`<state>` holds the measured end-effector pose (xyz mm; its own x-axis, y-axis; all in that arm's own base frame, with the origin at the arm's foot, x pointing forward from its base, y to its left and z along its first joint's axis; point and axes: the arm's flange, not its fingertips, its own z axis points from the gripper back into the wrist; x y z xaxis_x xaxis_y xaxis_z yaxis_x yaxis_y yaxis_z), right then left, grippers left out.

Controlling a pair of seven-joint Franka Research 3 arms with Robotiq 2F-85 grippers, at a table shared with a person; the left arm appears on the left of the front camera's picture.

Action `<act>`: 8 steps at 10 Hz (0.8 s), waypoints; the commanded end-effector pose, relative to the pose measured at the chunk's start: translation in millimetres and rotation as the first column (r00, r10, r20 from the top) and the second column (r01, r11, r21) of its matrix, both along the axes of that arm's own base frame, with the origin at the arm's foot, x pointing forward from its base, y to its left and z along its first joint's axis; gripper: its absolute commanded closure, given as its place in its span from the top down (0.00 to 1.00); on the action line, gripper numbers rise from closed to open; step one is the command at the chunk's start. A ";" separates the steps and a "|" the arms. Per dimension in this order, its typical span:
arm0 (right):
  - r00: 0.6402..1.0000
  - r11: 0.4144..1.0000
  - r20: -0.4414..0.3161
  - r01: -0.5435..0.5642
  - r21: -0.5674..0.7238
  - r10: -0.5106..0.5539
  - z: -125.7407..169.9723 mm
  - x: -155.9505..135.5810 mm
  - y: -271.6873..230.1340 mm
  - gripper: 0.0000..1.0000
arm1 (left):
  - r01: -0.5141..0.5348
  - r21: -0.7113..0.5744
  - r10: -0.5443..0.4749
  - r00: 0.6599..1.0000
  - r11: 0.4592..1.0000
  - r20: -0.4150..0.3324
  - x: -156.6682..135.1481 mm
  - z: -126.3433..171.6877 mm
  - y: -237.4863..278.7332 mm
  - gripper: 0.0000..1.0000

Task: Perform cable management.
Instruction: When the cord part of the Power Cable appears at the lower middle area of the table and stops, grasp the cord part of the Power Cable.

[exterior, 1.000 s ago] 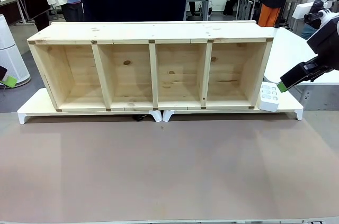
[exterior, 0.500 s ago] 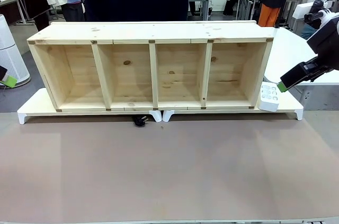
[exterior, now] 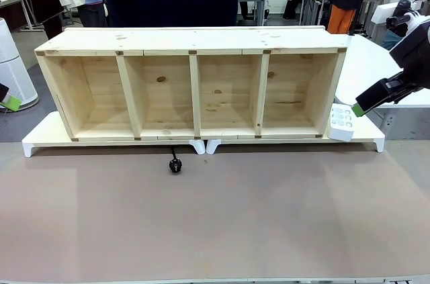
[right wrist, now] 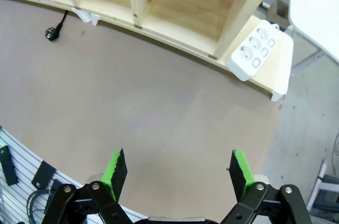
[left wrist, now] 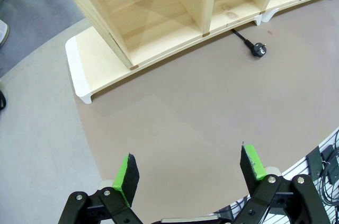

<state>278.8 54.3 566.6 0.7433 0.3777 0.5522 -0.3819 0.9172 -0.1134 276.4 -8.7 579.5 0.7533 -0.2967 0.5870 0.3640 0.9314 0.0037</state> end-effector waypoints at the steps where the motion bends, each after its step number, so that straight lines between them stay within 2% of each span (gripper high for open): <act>1: 1.000 1.000 -0.008 -0.004 0.003 0.004 -1.2 -0.2 0.2 1.00 | -0.009 -0.004 0.009 1.000 1.000 -0.010 -1.9 -0.8 0.2 1.00; 8: 1.000 1.000 -0.008 -0.004 0.003 0.004 -1.2 -0.2 0.2 1.00 | -0.009 -0.004 0.009 1.000 1.000 -0.010 -1.9 -0.8 0.2 1.00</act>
